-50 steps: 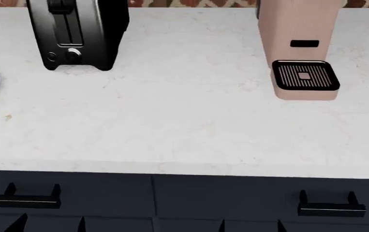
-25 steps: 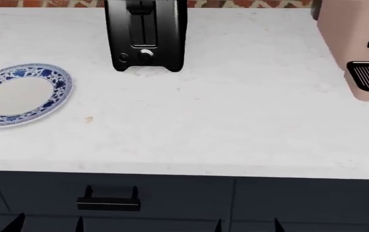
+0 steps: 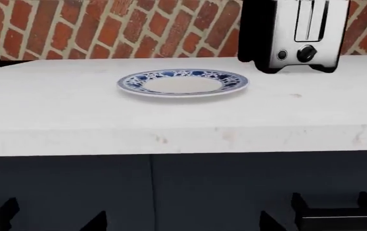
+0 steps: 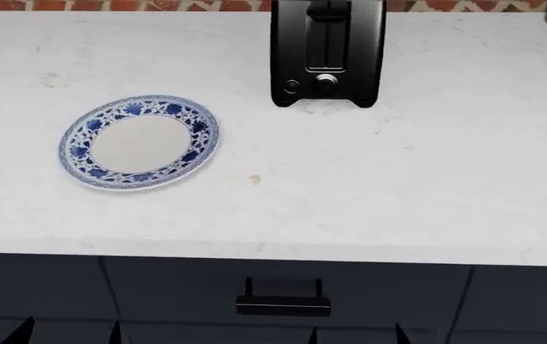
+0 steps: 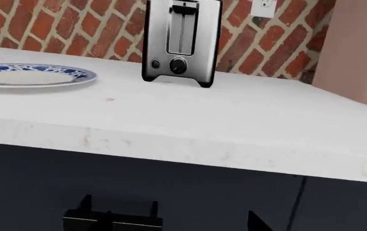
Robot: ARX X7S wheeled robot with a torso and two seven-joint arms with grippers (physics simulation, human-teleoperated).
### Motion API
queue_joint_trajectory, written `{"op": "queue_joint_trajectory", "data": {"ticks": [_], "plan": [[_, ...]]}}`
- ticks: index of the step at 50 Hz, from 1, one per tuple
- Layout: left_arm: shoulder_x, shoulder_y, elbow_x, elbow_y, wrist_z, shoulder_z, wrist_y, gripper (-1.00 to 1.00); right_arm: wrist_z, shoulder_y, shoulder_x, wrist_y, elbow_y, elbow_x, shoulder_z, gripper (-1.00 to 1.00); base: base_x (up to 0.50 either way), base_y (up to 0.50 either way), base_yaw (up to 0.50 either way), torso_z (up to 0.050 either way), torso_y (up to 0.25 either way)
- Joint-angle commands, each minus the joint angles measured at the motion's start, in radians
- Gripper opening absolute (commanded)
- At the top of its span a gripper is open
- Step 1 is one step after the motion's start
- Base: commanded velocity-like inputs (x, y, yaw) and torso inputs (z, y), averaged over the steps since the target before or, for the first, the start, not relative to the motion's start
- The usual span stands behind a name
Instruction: Place the toasted item on a plate.
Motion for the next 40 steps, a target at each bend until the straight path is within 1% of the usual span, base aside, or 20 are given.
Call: {"op": "queue_joint_trajectory", "data": {"ticks": [1, 8, 12, 15, 16, 18, 19, 20, 21, 25, 28, 33, 36, 40], "plan": [[-0.009, 0.0, -0.009, 0.008, -0.012, 0.008, -0.005, 1.0, -0.002, 0.004, 0.008, 0.008, -0.01, 0.015, -0.017, 1.0, 0.0, 0.5, 0.0, 0.05, 0.051], [-0.028, 0.0, -0.028, 0.095, -0.023, 0.001, -0.076, 1.0, -0.004, 0.015, 0.009, 0.054, -0.073, 0.057, -0.005, 1.0, 0.0, 0.5, 0.0, 0.05, 0.051], [-0.051, 0.002, -0.051, 0.242, -0.033, -0.006, -0.174, 1.0, 0.014, 0.032, 0.016, 0.149, -0.178, 0.061, 0.0, 1.0, 0.0, 0.07, 0.0, 0.05, 0.052], [-0.064, -0.004, -0.07, 0.316, -0.039, -0.011, -0.228, 1.0, 0.023, 0.049, 0.022, 0.213, -0.236, 0.059, 0.001, 1.0, 0.0, 0.0, 0.0, 0.05, 0.051], [-0.072, -0.01, -0.1, 0.368, -0.028, -0.015, -0.268, 1.0, 0.027, 0.059, 0.024, 0.26, -0.272, 0.062, 0.001, 1.0, 0.0, 0.0, 0.0, 0.05, 0.051], [-0.089, -0.036, -0.113, 0.468, -0.039, -0.012, -0.361, 1.0, 0.036, 0.084, 0.03, 0.351, -0.345, 0.059, -0.003, 1.0, 0.0, 0.0, 0.0, 0.05, 0.051], [-0.097, -0.066, -0.126, 0.518, -0.05, -0.017, -0.428, 1.0, 0.044, 0.104, 0.037, 0.396, -0.396, 0.045, -0.008, 1.0, 0.0, 0.0, 0.0, 0.05, 0.053], [-0.101, -0.084, -0.123, 0.53, -0.057, -0.018, -0.449, 1.0, 0.049, 0.125, 0.043, 0.444, -0.438, 0.033, -0.014, 1.0, 0.0, 0.0, 0.0, 0.05, 0.051], [-0.101, -0.114, -0.153, 0.545, -0.055, -0.037, -0.49, 1.0, 0.048, 0.142, 0.045, 0.483, -0.464, 0.035, -0.014, 1.0, 0.0, 0.0, 0.0, 0.05, 0.053], [-0.113, -0.202, -0.171, 0.591, -0.076, -0.058, -0.578, 1.0, 0.038, 0.226, 0.056, 0.604, -0.555, 0.048, -0.004, 1.0, 0.0, 0.0, 0.0, 0.05, 0.051], [-0.116, -0.281, -0.179, 0.571, -0.081, -0.058, -0.632, 1.0, 0.032, 0.282, 0.057, 0.659, -0.575, 0.054, -0.005, 1.0, 0.0, 0.0, 0.0, 0.05, 0.051], [-0.128, -0.46, -0.2, 0.568, -0.084, -0.051, -0.76, 1.0, -0.011, 0.43, 0.063, 0.812, -0.59, 0.093, -0.001, 1.0, 0.0, 0.0, 0.0, 0.05, 0.052], [-0.134, -0.559, -0.222, 0.531, -0.07, -0.062, -0.811, 1.0, -0.018, 0.502, 0.057, 0.814, -0.542, 0.101, 0.016, 1.0, 0.0, 0.0, 0.0, 0.05, 0.051], [-0.141, -0.634, -0.234, 0.486, -0.065, -0.084, -0.843, 1.0, -0.037, 0.551, 0.064, 0.801, -0.486, 0.103, -0.001, 1.0, 0.35, 0.13, 0.0, 0.05, 0.051]]}}
